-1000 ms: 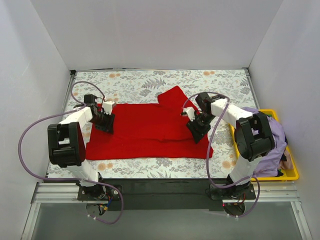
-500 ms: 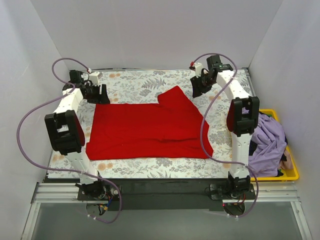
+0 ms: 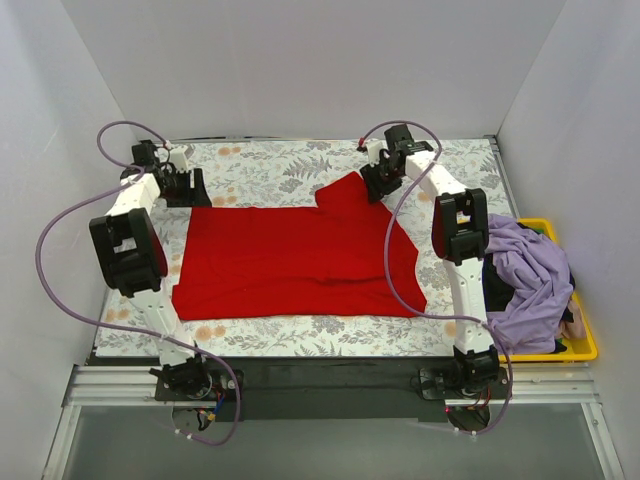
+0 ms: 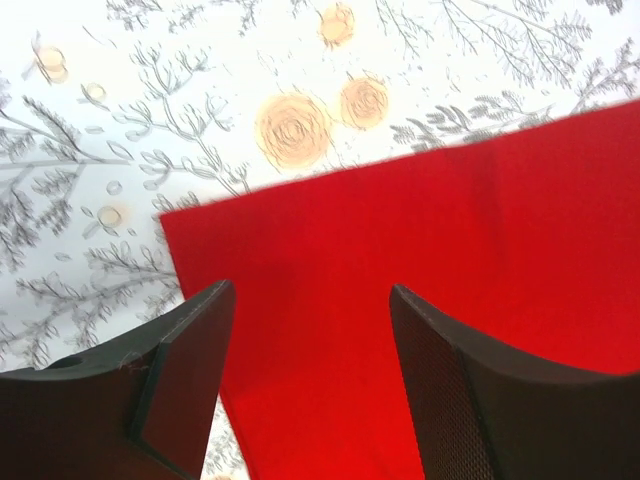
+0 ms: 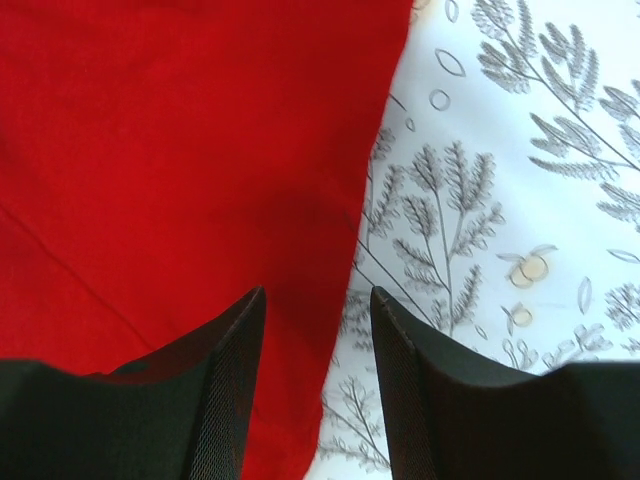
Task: Fold and stack the t-shirts
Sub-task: Fold the tshirt
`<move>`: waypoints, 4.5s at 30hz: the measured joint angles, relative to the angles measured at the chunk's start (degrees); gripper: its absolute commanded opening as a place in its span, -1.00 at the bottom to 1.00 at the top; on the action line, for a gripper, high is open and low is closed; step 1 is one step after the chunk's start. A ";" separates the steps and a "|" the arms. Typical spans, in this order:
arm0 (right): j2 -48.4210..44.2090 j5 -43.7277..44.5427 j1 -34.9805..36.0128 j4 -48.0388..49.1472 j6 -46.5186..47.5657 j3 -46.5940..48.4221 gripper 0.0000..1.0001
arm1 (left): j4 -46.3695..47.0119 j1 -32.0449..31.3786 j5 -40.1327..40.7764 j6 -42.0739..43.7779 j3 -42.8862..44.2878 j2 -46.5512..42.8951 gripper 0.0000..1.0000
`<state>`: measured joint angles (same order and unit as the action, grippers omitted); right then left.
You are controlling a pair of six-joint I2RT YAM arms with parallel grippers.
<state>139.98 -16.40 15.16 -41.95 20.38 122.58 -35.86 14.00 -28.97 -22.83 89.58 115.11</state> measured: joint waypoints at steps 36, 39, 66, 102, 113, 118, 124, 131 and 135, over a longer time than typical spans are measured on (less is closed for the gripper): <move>1.84 -3.69 1.31 4.33 -0.70 0.52 -0.97 | -6.23 0.63 -5.77 29.29 17.22 16.24 -0.17; 1.84 -3.69 1.31 4.33 -0.70 0.52 -0.97 | -7.52 0.68 -5.81 31.30 17.22 17.59 -0.19; 0.72 -4.70 0.98 4.85 0.68 -1.40 -0.97 | -13.51 2.62 -6.16 42.14 18.14 18.12 -0.75; -18.93 -7.02 -0.22 3.30 3.96 -16.61 -0.97 | -9.84 5.46 -15.04 43.34 6.56 3.82 -1.00; -33.48 -8.61 -0.22 1.62 5.55 -28.74 -0.97 | -14.14 8.92 -17.97 52.28 -2.34 -6.51 -1.00; -39.54 -9.25 -0.20 0.48 5.88 -33.79 -0.97 | -17.05 11.13 -19.15 57.31 -7.08 -12.31 -1.00; -47.01 -9.86 -0.20 -1.05 6.86 -40.35 -0.97 | -19.47 12.98 -20.20 62.51 -11.61 -18.25 -1.00; -54.40 -11.30 -0.17 -2.29 7.32 -49.51 -0.97 | -21.09 13.86 -20.31 66.31 -15.89 -21.27 -1.00; -56.08 -11.85 -0.13 -2.95 7.65 -53.55 -0.97 | -21.07 14.08 -20.02 67.95 -17.77 -21.27 -1.00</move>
<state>83.90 -28.25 15.03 -44.91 28.03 69.04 -56.93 28.08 -48.99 45.12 71.81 93.84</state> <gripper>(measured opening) 0.020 0.014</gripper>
